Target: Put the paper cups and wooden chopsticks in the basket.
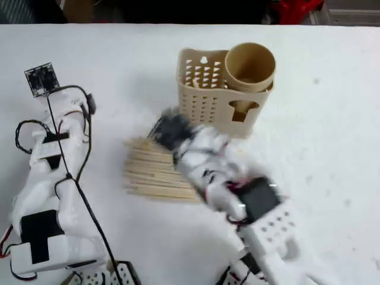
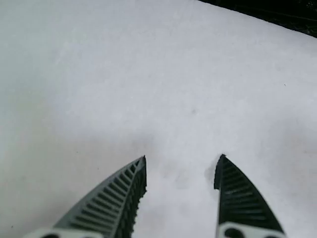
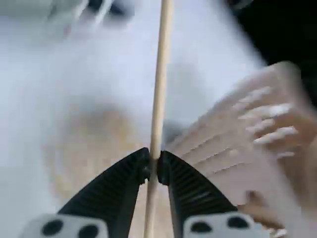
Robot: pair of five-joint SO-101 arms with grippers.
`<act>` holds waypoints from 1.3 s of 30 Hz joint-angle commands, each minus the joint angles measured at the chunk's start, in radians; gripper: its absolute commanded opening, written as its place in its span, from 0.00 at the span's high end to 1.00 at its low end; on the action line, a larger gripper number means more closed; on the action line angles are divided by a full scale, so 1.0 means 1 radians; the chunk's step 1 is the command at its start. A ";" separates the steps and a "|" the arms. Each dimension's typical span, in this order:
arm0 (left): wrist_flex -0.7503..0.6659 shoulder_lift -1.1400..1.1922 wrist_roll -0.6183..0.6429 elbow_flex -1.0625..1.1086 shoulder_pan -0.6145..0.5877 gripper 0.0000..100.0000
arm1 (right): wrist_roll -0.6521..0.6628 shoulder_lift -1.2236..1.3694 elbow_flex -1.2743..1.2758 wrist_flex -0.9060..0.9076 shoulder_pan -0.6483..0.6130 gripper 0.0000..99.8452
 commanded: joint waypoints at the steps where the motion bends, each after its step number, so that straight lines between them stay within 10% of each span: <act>1: -0.005 -0.004 0.011 -0.052 0.016 0.77 | -0.152 0.035 -0.221 -0.162 0.094 0.98; 10: 0.002 -0.004 0.011 -0.052 0.015 0.77 | -0.245 0.420 -0.468 -0.716 0.159 0.98; 39: -0.003 -0.004 0.011 -0.052 0.015 0.77 | -0.245 0.530 -0.350 -0.829 0.225 0.92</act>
